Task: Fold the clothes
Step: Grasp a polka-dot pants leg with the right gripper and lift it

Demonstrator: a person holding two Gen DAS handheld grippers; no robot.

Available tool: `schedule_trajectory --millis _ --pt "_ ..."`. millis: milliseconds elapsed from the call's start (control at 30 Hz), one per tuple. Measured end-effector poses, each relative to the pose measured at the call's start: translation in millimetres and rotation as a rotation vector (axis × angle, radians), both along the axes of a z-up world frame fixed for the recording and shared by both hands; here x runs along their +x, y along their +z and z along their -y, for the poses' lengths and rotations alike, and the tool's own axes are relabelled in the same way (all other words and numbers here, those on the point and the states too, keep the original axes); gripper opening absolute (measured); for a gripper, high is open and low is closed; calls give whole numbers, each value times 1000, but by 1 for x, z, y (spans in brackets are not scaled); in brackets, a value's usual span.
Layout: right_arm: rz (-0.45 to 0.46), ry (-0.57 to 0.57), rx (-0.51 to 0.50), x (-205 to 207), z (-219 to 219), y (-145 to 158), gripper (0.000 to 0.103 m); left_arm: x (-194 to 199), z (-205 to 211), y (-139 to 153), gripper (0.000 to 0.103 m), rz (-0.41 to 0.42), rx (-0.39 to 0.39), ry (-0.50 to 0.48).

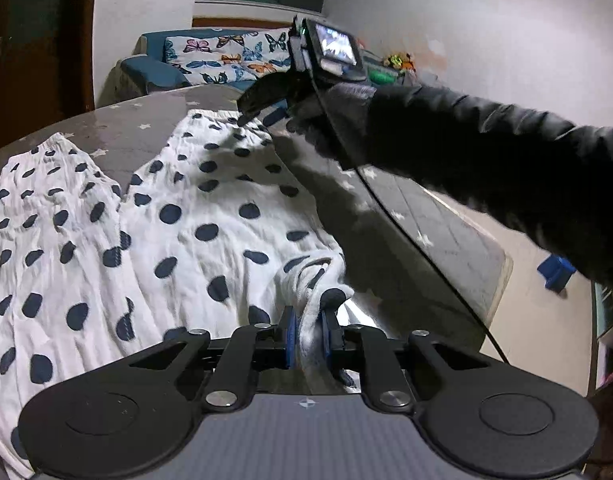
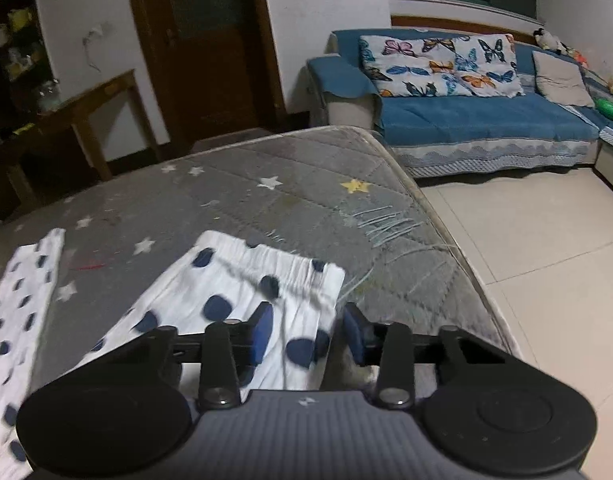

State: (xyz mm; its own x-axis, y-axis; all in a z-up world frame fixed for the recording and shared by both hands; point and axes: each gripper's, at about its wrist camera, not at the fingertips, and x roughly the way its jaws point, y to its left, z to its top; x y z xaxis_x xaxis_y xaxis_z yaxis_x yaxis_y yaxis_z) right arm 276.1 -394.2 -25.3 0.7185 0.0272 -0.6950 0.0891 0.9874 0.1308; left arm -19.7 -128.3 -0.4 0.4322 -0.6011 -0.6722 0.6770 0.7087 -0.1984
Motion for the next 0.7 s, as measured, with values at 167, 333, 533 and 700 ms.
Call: schedule_trajectory --millis 167,333,533,700 --pt "-2 -46 11 9 2 -1 9 3 -15 8 13 -16 -50 26" --pt "33 -48 32 3 -1 22 6 5 -41 21 11 -7 -115 73" --pt "117 -15 74 4 -26 74 5 4 -91 34 8 -4 -203 171" --pt "164 34 58 10 -58 105 5 2 -113 33 8 -20 -229 206"
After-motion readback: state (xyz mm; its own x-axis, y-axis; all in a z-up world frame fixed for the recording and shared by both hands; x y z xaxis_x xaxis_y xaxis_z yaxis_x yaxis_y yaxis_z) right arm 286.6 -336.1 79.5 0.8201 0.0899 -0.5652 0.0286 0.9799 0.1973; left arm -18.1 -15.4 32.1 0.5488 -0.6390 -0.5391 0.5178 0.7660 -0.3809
